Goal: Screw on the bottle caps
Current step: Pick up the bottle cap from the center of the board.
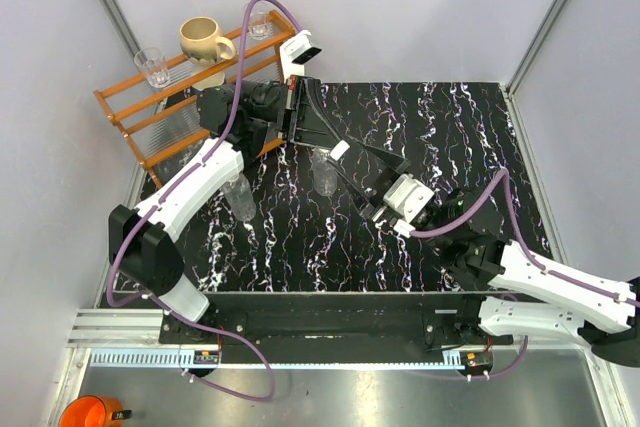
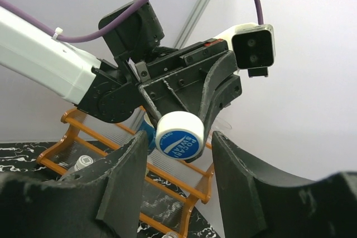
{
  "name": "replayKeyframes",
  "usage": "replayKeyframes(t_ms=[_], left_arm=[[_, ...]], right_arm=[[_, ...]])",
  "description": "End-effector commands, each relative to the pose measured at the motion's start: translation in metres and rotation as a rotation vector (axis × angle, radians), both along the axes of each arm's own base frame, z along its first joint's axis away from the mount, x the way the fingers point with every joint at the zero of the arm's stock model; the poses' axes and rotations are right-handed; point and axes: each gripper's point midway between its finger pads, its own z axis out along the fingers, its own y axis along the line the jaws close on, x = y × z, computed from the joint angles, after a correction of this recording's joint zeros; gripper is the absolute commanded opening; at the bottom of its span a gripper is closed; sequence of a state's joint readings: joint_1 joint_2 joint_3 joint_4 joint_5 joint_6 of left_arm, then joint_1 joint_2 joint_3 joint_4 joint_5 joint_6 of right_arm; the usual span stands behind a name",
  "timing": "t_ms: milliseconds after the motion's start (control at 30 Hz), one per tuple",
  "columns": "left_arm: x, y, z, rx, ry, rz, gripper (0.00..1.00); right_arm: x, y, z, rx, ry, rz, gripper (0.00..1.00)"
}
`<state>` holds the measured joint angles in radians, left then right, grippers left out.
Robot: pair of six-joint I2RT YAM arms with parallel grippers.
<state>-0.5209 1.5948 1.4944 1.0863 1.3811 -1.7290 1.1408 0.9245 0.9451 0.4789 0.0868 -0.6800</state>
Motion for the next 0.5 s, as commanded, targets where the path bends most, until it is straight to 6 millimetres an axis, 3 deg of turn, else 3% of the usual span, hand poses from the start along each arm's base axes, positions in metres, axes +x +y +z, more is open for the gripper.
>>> replayKeyframes(t_ms=[0,233,467], left_arm=[[-0.0037,0.0018,0.0094,-0.05,-0.026,0.013,0.0],[-0.0049,0.003,0.0092,-0.051,-0.025,0.014,0.0],[-0.0052,0.0037,0.0096,-0.055,-0.026,0.018,0.0]], right_arm=[[-0.0013,-0.0029,0.0111,0.055,-0.03,-0.035,0.55],[-0.0042,-0.0043,0.016,0.082,-0.035,-0.05,0.46],[-0.0064,-0.0087,0.0156,0.09,-0.029,-0.056,0.44]])
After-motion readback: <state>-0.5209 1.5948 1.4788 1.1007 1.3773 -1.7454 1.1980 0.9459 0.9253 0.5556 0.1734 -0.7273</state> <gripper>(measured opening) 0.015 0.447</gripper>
